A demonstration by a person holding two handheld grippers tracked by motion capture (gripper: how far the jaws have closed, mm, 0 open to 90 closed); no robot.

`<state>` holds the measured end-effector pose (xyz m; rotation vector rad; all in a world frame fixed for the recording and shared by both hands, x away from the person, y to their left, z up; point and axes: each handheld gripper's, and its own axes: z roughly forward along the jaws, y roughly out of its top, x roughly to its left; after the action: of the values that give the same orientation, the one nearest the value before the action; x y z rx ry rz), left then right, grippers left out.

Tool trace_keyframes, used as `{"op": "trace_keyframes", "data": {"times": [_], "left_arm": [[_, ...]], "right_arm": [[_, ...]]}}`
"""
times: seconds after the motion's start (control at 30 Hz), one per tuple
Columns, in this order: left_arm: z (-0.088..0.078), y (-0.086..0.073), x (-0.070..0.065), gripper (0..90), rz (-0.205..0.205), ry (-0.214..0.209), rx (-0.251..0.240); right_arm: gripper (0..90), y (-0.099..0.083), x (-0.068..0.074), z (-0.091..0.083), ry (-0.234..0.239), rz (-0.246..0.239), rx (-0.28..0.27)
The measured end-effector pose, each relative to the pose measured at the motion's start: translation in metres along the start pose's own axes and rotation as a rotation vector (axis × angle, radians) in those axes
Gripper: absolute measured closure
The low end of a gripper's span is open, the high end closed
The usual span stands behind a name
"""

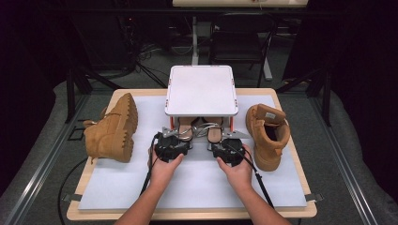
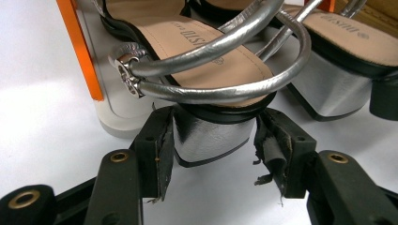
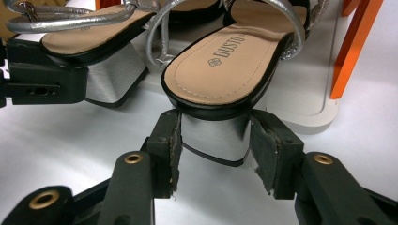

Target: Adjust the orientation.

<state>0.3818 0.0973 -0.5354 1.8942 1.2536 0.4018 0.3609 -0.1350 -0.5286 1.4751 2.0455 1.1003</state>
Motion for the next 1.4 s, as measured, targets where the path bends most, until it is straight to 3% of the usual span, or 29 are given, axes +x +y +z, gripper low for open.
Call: {"op": "trace_keyframes", "data": {"times": [0.5,1.13,1.4], "left_arm": [[0.010,0.011,0.004,47.9,-0.006,0.008,0.009],[0.015,0.009,0.006,47.8,-0.002,0.012,0.007],[0.008,0.008,0.000,53.3,0.011,0.035,-0.001]], "right_arm": [[54.6,0.007,-0.005,0.011,-0.010,-0.018,0.015],[54.8,0.012,-0.007,0.020,-0.025,-0.024,0.030],[63.1,0.012,-0.004,0.012,-0.031,-0.016,0.023]]}}
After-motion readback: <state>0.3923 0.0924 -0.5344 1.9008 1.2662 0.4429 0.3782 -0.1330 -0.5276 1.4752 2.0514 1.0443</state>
